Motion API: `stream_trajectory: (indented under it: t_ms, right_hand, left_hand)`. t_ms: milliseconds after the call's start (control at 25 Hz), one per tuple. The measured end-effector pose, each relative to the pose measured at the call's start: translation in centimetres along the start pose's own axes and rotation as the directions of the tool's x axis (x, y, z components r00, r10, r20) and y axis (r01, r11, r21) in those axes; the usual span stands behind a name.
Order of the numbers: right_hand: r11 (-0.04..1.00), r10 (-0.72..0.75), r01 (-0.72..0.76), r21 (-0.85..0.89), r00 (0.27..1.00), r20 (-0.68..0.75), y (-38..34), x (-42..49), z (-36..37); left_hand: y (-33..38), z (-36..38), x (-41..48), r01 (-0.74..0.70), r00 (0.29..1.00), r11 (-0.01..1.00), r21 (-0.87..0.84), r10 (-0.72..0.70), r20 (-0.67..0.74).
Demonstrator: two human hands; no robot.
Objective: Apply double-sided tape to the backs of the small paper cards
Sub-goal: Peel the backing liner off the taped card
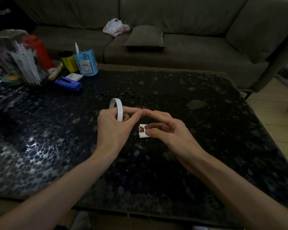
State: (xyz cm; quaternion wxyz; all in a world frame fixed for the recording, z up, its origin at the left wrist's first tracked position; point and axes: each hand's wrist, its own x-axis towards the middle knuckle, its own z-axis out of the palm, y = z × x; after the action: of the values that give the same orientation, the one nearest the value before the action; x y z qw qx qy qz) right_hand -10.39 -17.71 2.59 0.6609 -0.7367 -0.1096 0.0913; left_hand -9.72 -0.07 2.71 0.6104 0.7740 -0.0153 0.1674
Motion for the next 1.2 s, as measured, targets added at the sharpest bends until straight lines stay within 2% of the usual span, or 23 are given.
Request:
stream_trajectory:
  t_ms: [280, 400, 560, 720, 840, 1000, 1200]
  right_hand:
    - [0.995, 0.094, -0.091, -0.037, 0.993, 0.077, 0.5, 0.3, 1.1]
    - [0.987, 0.162, -0.162, 0.017, 0.987, 0.000, 0.8, 1.1, 0.2]
    - [0.994, 0.082, -0.098, -0.055, 0.967, -0.243, 0.8, 1.3, -1.2]
    - [0.989, -0.083, 0.029, -0.148, 0.924, -0.374, 1.1, 0.8, -1.2]
    - [0.979, -0.140, 0.072, -0.190, 0.916, -0.376, 0.9, 0.5, -1.0]
    - [0.979, -0.128, 0.056, -0.195, 0.914, -0.385, 0.7, 0.5, -1.0]
    - [0.979, -0.130, 0.058, -0.198, 0.920, -0.370, 0.6, 0.3, -0.9]
  left_hand:
    - [0.2, 0.4, 0.0, 0.031, 0.998, 0.998, 0.058, -0.028, -0.061]
    - [0.1, 0.5, -0.5, 0.057, 0.998, 0.998, -0.004, -0.057, -0.008]
    - [-0.4, 0.4, -0.6, 0.258, 0.965, 0.958, -0.124, -0.249, 0.081]
    - [-0.4, 0.5, -0.5, 0.293, 0.956, 0.946, -0.138, -0.285, 0.072]
    - [-0.3, 0.6, -0.4, 0.319, 0.947, 0.934, -0.162, -0.310, 0.080]
    - [-0.2, 0.6, -0.4, 0.392, 0.920, 0.906, -0.159, -0.380, 0.100]
    - [0.0, 0.6, -0.6, 0.377, 0.925, 0.911, -0.164, -0.362, 0.113]
